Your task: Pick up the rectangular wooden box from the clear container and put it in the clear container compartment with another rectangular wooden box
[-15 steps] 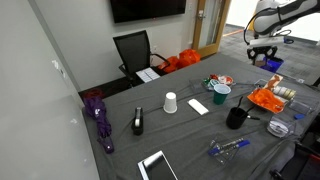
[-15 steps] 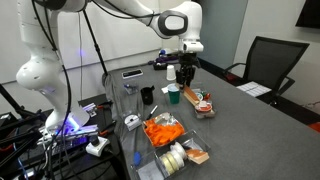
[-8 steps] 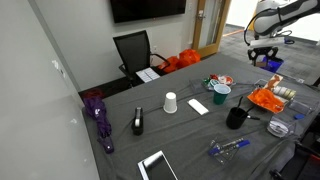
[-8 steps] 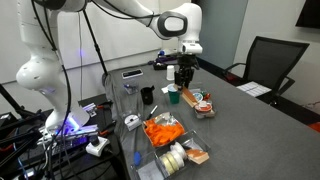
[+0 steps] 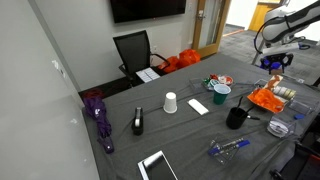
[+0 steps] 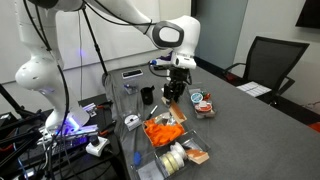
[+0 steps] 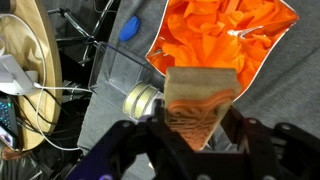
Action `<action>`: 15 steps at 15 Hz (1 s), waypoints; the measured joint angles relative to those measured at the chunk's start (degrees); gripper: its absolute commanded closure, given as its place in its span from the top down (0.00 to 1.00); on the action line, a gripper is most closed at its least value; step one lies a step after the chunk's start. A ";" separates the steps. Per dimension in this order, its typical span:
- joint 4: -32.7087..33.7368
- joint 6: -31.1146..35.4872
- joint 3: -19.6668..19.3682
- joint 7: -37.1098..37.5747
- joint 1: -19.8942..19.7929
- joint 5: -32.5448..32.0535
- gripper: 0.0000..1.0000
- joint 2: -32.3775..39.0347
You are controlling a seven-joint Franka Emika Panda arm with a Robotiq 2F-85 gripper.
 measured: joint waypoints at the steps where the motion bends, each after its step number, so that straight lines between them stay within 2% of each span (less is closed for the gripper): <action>1: -0.40 0.23 -0.01 -0.88 -0.58 0.37 0.32 -0.05; 3: -1.18 1.91 -0.01 -2.76 -1.78 2.38 0.32 -0.02; 10: -1.31 12.83 0.62 -11.18 -5.29 18.02 0.32 2.83; 15: 0.92 14.08 0.60 -11.94 -5.73 20.19 0.32 7.20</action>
